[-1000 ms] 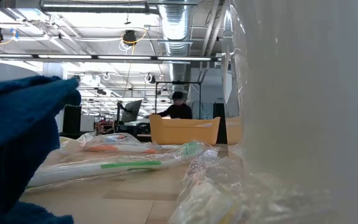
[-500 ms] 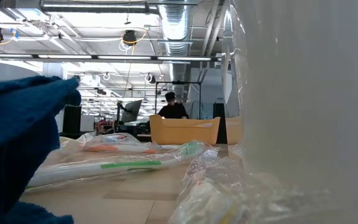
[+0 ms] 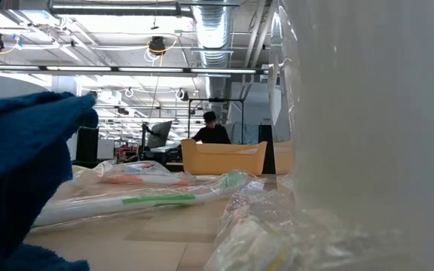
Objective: Pick & Place Toothbrushes
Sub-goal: Put the green toothbrush into the black bin
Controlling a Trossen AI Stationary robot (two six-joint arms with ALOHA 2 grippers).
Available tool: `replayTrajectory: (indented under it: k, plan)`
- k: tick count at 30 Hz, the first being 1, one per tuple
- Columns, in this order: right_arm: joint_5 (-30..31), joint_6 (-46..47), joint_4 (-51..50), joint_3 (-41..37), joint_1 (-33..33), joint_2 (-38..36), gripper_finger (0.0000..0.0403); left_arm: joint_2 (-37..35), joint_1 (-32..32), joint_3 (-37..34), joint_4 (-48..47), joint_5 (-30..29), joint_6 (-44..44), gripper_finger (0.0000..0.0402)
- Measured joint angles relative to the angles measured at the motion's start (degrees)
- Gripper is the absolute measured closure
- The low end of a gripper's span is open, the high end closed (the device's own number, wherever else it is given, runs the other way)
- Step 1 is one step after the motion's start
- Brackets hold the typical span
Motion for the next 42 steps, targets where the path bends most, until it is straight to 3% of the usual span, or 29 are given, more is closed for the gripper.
replayTrajectory:
  k: [4,12,18,27,34,42]
  plan:
    - [0.0,-3.7,-2.0,0.2,-0.9,0.0,0.0387,0.0,0.0,0.0,0.0,0.0,0.0,0.0247]
    - [1.7,-11.9,-2.6,0.2,-2.6,0.0,0.0364,0.0,0.0,0.0,0.0,0.0,0.0,0.0247]
    - [1.9,-15.6,-2.6,0.1,-5.0,0.0,0.0387,0.0,0.0,0.0,0.0,0.0,0.0,0.0247]
    - [2.0,-18.2,2.1,-1.4,-6.6,-0.1,0.0359,0.0,0.0,0.0,0.0,0.0,-0.1,0.0247]
    - [2.8,-17.8,2.0,-1.4,-6.6,-0.1,0.0382,0.0,0.0,0.0,0.0,0.0,-0.1,0.0247]
    - [3.4,-15.2,1.1,-1.4,-6.6,-0.1,0.0319,0.0,0.0,0.0,0.0,0.0,-0.1,0.0247]
